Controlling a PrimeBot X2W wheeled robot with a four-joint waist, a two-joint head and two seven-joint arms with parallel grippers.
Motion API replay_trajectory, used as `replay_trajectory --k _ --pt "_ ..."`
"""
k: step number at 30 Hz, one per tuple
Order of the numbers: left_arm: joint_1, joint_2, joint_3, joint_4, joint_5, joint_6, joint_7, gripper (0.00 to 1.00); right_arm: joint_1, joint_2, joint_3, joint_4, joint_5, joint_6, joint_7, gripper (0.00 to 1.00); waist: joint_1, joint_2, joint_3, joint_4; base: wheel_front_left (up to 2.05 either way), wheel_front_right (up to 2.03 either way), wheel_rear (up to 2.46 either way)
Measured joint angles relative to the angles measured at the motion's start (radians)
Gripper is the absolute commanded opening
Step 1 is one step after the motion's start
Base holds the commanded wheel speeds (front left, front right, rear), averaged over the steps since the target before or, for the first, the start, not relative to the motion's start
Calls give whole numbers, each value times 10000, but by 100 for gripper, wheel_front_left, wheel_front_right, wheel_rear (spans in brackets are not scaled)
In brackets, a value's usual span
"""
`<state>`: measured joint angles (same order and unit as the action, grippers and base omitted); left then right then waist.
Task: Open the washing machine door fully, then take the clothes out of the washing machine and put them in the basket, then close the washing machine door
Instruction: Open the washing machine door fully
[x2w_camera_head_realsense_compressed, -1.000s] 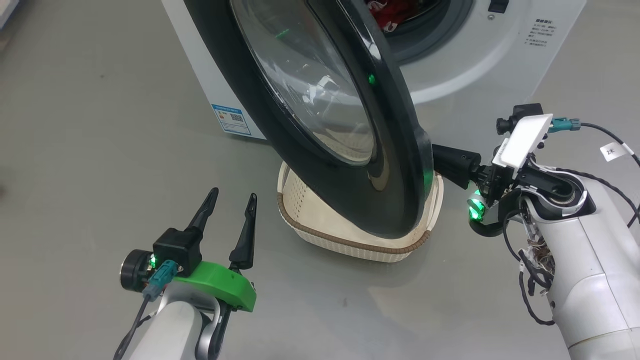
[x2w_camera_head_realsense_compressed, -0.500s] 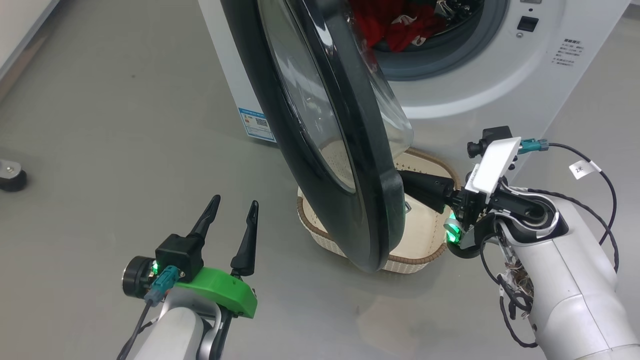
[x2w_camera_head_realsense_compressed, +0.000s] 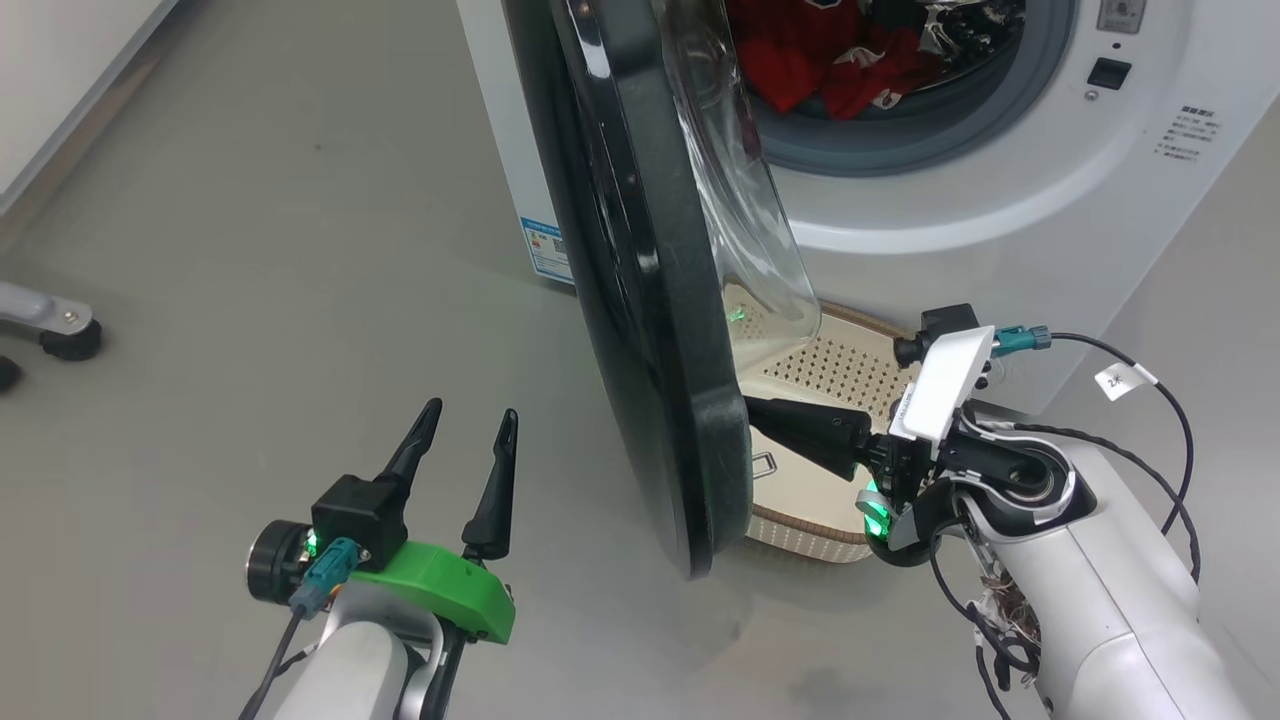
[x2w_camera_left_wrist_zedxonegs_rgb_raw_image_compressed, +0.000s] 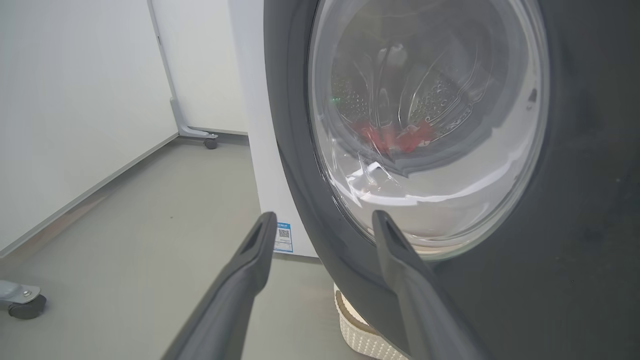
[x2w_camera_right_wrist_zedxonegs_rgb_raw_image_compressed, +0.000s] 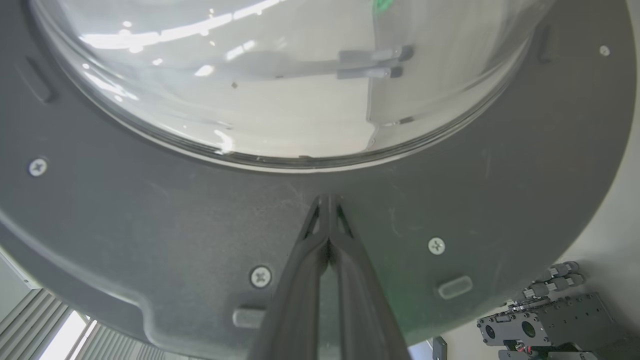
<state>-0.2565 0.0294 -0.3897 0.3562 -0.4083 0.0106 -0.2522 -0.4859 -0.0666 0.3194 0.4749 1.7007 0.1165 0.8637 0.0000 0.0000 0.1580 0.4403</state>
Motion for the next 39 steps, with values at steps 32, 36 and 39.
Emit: replay_trajectory --k 32,36,39 --pt "165 6 50 6 -8 8 0 100 672 38 1292 -907 1373 54 -1674 0 0 1 -301 249 0 0 0" --pt "177 8 123 -8 -8 15 0 100 814 40 790 -1204 1365 54 -2025 0 0 0 -322 202 0 0 0" --pt "221 8 199 -23 -8 19 -2 100 941 38 431 -1521 1360 54 -2286 0 0 1 -338 151 0 0 0"
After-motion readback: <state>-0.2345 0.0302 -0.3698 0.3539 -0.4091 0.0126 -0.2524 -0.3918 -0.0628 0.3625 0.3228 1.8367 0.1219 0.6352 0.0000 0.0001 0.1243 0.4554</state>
